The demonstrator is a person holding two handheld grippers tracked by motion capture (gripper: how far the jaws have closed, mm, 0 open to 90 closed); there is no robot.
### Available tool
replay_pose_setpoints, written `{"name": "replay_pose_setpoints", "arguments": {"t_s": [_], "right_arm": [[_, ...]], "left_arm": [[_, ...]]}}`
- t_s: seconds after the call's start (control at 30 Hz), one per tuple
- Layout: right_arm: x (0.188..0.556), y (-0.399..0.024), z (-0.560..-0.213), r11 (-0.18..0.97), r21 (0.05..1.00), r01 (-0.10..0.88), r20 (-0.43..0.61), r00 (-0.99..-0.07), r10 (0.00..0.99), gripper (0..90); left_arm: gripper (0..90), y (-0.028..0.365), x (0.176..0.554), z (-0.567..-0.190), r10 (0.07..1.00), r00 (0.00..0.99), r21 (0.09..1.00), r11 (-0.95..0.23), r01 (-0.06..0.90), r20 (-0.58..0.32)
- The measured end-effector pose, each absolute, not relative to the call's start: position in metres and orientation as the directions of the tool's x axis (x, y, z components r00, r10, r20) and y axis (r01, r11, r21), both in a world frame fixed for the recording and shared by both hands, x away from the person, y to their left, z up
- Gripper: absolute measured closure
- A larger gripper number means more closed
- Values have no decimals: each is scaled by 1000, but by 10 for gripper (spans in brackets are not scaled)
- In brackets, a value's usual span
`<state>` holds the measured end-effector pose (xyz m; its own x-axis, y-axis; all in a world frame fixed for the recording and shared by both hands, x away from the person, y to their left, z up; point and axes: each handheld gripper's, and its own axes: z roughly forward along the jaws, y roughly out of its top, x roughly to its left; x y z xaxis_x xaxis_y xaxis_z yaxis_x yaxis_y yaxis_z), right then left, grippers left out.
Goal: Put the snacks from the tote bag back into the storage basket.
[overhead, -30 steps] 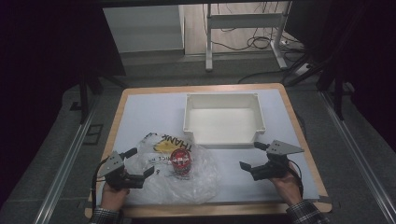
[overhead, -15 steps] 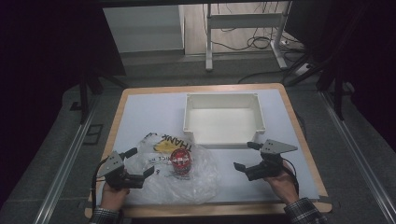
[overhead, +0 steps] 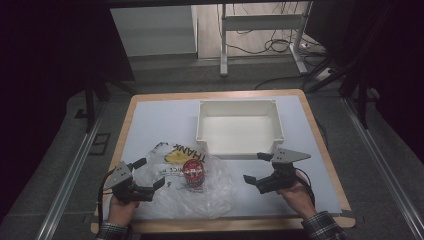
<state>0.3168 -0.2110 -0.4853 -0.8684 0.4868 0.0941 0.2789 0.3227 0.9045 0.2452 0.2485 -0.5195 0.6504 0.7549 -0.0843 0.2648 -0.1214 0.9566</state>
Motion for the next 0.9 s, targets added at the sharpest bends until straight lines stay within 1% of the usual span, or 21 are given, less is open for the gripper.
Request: {"name": "replay_pose_setpoints", "arguments": {"t_s": [0.17, 0.4, 0.6, 0.77, 0.9], "right_arm": [[315, -201, -485, 359, 899, 249, 60, -884, 463, 22], [318, -194, -483, 373, 899, 229, 39, -890, 454, 22], [321, -186, -480, 374, 899, 228, 47, -899, 435, 22], [324, -181, -480, 394, 893, 218, 38, -908, 417, 23], [327, -174, -481, 417, 878, 234, 50, -913, 405, 23]], "left_arm": [[0, 249, 245, -519, 756, 649, 959, -115, 259, -85], [0, 249, 245, -519, 756, 649, 961, -111, 253, -84], [0, 249, 244, -519, 753, 652, 963, -109, 248, -83], [0, 249, 244, -519, 754, 652, 962, -115, 249, -79], [0, 248, 244, -519, 754, 653, 961, -118, 248, -76]]}}
